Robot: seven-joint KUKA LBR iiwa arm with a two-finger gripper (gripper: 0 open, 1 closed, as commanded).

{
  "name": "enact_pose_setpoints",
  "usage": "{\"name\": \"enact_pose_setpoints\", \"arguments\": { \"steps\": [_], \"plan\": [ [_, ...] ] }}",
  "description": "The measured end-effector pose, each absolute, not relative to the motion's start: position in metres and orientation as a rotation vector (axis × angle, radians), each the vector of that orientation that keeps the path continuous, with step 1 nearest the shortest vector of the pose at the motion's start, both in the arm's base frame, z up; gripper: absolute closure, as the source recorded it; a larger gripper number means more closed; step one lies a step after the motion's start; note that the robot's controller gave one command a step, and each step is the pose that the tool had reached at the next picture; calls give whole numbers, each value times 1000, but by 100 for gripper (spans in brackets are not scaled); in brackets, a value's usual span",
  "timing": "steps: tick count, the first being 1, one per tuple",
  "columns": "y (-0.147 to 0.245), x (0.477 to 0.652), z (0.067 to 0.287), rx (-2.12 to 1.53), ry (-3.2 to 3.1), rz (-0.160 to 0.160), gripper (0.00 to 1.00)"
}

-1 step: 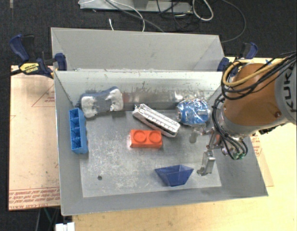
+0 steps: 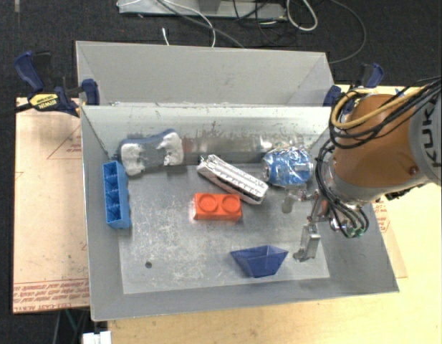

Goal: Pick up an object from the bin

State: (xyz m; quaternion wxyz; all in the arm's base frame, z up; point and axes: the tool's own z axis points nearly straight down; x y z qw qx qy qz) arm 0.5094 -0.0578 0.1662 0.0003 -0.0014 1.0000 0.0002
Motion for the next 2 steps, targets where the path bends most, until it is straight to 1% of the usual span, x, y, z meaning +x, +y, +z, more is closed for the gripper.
{"name": "enact_pose_setpoints", "arguments": {
  "steps": [1,2],
  "plan": [
    [-27,496,95,20,3149,6,0],
    [-15,504,99,60,3129,0,0]
  ]
}}
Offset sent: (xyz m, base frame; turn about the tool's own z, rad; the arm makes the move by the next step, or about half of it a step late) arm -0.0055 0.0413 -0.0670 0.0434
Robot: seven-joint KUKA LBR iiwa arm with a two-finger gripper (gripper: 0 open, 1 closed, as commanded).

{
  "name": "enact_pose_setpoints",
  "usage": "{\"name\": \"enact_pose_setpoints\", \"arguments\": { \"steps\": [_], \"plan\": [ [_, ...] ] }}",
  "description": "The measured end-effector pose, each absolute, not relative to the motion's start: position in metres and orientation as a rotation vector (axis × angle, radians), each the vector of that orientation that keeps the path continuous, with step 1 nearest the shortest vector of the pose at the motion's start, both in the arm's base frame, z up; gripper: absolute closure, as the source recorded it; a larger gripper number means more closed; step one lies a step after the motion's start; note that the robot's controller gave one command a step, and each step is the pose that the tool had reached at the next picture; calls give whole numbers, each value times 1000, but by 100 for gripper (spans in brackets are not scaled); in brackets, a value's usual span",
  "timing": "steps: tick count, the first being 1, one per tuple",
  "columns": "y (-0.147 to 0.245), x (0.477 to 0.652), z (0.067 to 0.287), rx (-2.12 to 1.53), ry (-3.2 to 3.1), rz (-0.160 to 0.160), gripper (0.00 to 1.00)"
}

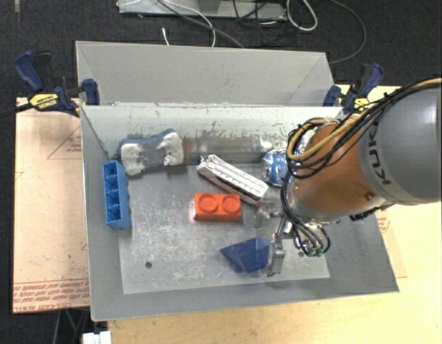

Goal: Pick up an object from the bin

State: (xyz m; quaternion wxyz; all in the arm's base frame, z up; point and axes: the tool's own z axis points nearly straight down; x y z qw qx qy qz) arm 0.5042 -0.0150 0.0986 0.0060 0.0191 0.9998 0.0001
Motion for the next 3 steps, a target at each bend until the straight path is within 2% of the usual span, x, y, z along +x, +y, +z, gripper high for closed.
{"name": "enact_pose_setpoints", "arguments": {
  "steps": [1,2,3],
  "plan": [
    [13,522,77,1,3139,2,0],
    [32,497,71,57,3125,-1,100],
    [32,497,71,57,3125,-1,100]
  ]
}}
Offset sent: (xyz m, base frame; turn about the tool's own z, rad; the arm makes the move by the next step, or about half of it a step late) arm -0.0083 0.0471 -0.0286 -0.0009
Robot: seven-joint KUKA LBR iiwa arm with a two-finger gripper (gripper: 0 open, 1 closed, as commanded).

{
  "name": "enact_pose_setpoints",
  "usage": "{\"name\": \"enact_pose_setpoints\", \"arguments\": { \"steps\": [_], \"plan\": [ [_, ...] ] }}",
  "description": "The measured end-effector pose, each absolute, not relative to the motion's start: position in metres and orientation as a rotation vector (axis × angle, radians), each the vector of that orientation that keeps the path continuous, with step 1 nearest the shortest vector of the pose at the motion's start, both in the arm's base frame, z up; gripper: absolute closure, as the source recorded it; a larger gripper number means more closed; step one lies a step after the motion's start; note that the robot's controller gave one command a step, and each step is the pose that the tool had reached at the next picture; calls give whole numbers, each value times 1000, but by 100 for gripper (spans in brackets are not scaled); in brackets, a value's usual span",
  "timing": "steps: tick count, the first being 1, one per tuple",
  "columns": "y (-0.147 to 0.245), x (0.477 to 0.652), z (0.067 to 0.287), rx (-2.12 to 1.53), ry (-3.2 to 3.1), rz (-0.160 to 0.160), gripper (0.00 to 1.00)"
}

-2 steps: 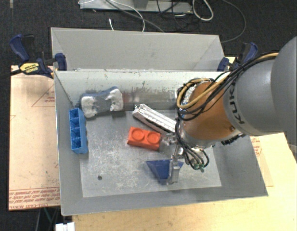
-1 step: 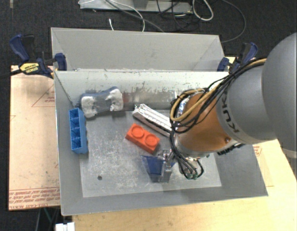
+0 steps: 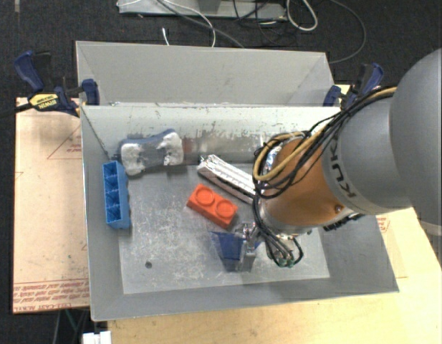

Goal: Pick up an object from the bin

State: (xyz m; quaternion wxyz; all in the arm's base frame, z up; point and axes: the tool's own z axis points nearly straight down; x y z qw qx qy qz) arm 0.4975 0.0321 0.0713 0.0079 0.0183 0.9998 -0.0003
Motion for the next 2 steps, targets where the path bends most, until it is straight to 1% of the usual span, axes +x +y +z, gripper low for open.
{"name": "enact_pose_setpoints", "arguments": {
  "steps": [1,2],
  "plan": [
    [34,508,174,7,3130,-1,100],
    [39,502,195,35,3137,-1,100]
  ]
}}
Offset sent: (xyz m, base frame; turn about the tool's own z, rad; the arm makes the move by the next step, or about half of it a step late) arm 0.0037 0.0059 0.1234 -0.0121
